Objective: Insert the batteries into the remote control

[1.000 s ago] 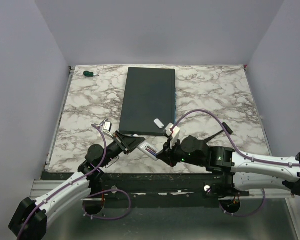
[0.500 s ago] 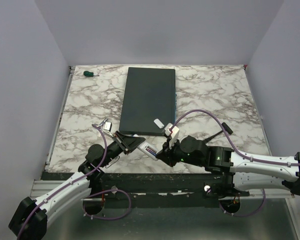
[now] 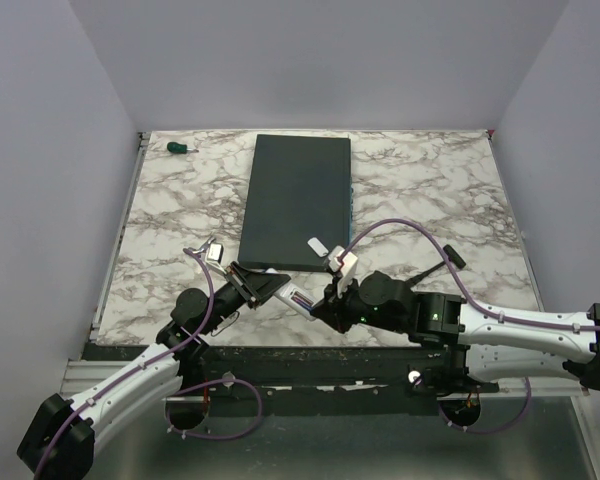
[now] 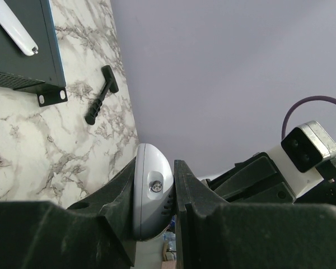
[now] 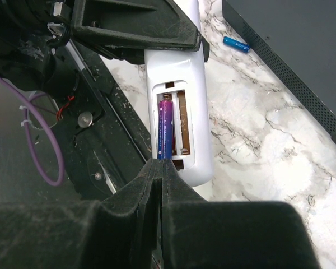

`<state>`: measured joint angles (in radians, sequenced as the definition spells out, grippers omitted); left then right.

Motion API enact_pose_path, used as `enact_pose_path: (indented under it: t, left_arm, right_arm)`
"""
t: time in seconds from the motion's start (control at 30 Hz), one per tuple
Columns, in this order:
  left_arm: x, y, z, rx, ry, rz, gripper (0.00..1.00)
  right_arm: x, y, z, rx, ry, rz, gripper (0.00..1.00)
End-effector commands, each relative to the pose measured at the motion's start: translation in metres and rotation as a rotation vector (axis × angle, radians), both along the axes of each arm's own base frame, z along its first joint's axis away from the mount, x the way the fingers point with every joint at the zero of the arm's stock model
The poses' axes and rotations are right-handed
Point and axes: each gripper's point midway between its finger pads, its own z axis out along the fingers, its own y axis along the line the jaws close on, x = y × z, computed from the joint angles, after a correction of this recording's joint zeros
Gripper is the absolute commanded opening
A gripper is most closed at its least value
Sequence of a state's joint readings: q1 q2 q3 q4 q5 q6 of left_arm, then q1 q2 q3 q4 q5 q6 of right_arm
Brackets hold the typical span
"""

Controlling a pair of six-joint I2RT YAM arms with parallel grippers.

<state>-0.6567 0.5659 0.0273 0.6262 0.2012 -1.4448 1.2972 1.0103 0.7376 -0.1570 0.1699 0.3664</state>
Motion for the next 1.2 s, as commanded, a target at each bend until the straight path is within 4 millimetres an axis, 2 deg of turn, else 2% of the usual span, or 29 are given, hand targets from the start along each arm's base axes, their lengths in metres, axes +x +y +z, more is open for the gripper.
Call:
enact_pose_path:
  t: [0.0, 1.17]
  left_arm:
    - [0.001, 0.002, 0.006, -0.028, -0.01, 0.014, 0.0]
    - [0.0, 0.002, 0.003, -0.022, -0.007, 0.009, 0.0]
  right_arm:
    - [0.004, 0.007, 0.013, 0.033, -0.024, -0.015, 0.09]
    - [0.012, 0.016, 0.023, 0.054, -0.057, -0.033, 0.12]
